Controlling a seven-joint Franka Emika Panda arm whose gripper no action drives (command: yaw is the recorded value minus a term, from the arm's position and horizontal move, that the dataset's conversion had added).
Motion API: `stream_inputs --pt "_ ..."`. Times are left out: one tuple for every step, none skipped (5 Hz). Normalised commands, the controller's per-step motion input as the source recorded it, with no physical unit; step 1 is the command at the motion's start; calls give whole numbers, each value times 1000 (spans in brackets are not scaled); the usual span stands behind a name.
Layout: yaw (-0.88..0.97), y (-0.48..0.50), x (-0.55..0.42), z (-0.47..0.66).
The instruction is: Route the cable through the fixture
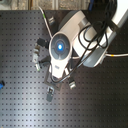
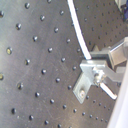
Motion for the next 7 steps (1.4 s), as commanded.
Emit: stream_inputs --pt "0 0 0 -34" --pt "0 -181 -71 -308" --pt "0 -275 -108 -258" --pt "-277 -261 -105 -108" --pt "0 16 5 0" --pt "106 250 62 536" --pt "111 14 5 0"
